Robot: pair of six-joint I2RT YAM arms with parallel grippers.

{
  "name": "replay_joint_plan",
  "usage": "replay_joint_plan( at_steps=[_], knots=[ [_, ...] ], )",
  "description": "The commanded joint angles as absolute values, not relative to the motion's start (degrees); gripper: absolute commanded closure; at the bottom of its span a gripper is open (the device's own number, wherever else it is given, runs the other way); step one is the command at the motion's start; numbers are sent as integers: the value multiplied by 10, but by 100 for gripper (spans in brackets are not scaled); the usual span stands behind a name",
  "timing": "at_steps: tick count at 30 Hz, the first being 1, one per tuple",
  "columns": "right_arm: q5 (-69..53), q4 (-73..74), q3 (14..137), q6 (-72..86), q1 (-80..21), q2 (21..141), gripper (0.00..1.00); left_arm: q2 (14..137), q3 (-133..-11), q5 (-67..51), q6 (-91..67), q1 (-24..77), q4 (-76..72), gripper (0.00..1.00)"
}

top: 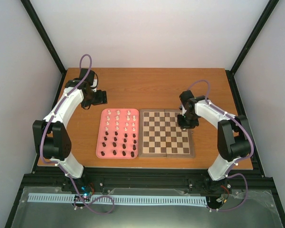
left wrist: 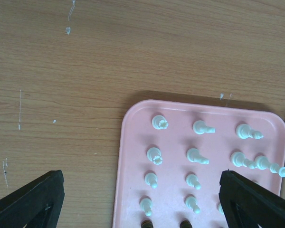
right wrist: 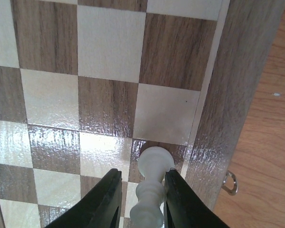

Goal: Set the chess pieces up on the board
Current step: Place the chess piece on the chessboard.

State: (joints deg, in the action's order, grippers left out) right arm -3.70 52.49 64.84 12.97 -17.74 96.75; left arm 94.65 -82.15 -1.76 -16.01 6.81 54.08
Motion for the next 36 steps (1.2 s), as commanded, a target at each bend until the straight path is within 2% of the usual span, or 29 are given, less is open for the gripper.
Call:
replay_joint_plan(
  at_steps=[1,12,16,33,36],
  knots=[
    [-30,529,660,130,-182,976,77,950,-837,-22,-153,68,547,0],
    [-25,529,655,141,-183,973,81,951,-838,-23,-154,68,547,0],
    [-22,531,652,142,-184,971,89,951,-837,-22,-153,68,547,0],
    [-20,538,634,148,-186,956,89,951,-830,-25,-154,68,543,0],
    [-22,538,634,146,-186,957,86,950,-828,-24,-153,68,543,0]
  ],
)
